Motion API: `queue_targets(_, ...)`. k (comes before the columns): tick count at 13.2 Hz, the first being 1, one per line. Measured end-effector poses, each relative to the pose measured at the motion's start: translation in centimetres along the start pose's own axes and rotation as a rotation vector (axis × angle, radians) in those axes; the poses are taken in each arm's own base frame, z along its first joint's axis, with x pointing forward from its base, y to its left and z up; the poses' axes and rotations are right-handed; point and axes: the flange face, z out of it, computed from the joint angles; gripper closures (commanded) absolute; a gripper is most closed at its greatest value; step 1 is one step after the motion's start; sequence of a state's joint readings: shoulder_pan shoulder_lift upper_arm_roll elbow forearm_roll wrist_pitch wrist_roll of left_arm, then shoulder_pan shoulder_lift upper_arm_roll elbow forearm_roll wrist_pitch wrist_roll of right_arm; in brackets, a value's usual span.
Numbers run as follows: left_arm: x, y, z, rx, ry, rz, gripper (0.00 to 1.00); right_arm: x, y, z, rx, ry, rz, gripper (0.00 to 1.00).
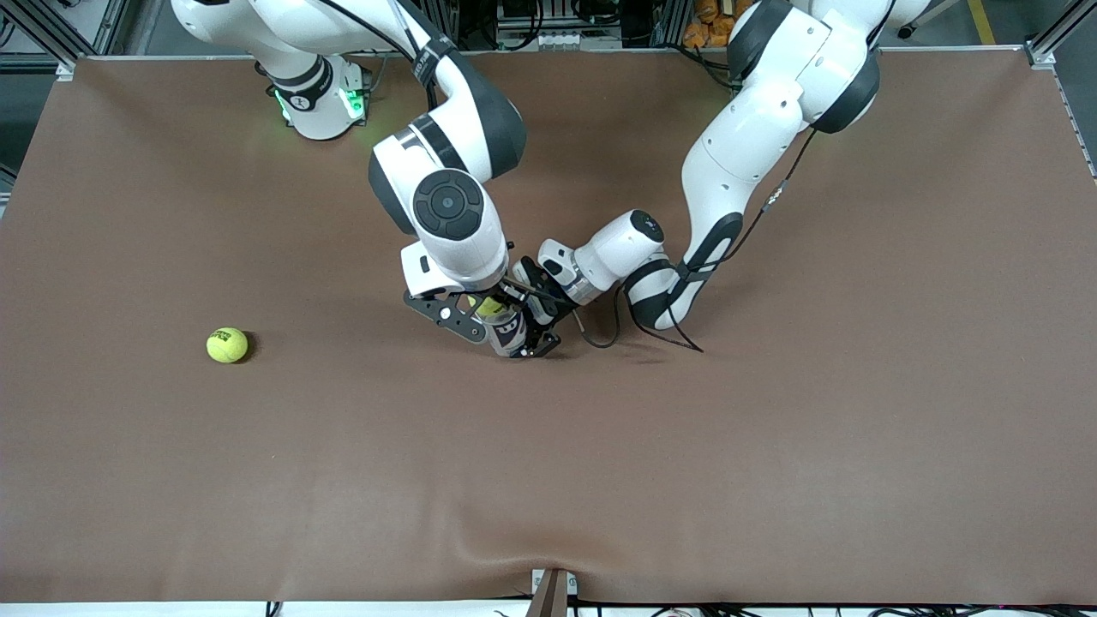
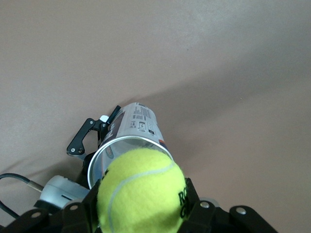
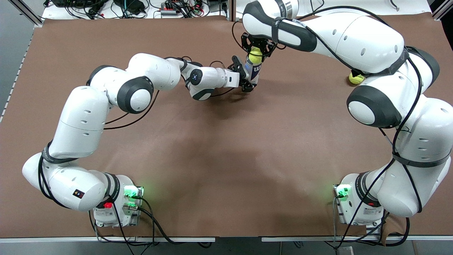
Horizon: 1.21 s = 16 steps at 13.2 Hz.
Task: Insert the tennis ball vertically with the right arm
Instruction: 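Lower the tennis ball into the can opening with the right gripper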
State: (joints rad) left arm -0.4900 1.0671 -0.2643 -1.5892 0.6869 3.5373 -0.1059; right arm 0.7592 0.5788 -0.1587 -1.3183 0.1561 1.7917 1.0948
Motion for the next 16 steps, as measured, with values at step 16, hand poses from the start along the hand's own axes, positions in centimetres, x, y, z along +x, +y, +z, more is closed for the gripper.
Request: queue_targets(16,0.3,1.0,0.2,-0.014,0.004,0.006,0.12,-1.3,-1.3,0.5,0.029,0.019,0.014,0.62)
